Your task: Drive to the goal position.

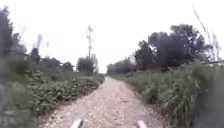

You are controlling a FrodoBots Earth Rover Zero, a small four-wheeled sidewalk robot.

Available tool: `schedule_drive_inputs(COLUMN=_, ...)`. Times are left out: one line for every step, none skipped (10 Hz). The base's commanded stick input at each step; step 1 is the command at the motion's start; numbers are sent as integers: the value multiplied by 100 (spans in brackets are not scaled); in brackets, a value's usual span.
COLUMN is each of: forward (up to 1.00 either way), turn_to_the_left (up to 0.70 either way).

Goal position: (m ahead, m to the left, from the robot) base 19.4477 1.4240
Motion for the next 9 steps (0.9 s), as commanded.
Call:
schedule_drive_inputs(forward=70, turn_to_the_left=-2)
schedule_drive_inputs(forward=70, turn_to_the_left=-22)
schedule_drive_inputs(forward=70, turn_to_the_left=-25)
schedule_drive_inputs(forward=70, turn_to_the_left=-14)
schedule_drive_inputs(forward=70, turn_to_the_left=-2)
schedule_drive_inputs(forward=70, turn_to_the_left=0)
schedule_drive_inputs(forward=70, turn_to_the_left=0)
schedule_drive_inputs(forward=70, turn_to_the_left=0)
schedule_drive_inputs(forward=70, turn_to_the_left=0)
